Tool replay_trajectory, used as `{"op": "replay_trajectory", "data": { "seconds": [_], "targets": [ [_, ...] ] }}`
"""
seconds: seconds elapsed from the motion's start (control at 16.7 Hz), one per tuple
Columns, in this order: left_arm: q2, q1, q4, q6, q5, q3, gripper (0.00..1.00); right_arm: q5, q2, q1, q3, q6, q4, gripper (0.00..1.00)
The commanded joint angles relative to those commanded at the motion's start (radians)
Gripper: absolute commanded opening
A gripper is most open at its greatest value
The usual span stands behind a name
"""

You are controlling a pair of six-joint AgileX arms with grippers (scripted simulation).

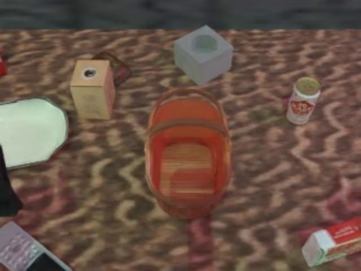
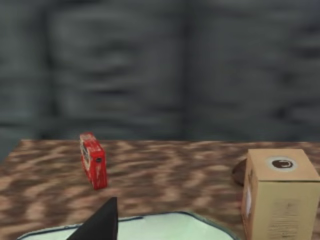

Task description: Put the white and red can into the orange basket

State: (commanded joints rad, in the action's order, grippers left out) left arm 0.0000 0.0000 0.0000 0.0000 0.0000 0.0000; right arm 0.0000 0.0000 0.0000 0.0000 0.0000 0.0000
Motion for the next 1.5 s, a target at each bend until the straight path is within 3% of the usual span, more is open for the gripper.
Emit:
{"op": "replay_trajectory", "data": {
  "seconds": [0.3, 0.66, 1.02, 1.5],
  "targets": [
    [0.0, 0.0, 0.0, 0.0, 0.0, 0.0, 1.0, 0.006, 0.056, -0.003, 0.03, -0.009, -0.055, 1.0],
    [0.0, 0.0, 0.0, 0.0, 0.0, 0.0, 1.0, 0.039, 0.414, -0.016, 0.3, -0.067, -0.361, 1.0],
    [0.0, 0.0, 0.0, 0.0, 0.0, 0.0, 1.0, 0.055, 0.947, -0.002, 0.89, -0.163, -0.699, 1.0],
    [0.0, 0.0, 0.0, 0.0, 0.0, 0.0, 1.0, 0.04, 1.734, 0.063, 1.839, -0.32, -1.046, 1.0]
  ]
}}
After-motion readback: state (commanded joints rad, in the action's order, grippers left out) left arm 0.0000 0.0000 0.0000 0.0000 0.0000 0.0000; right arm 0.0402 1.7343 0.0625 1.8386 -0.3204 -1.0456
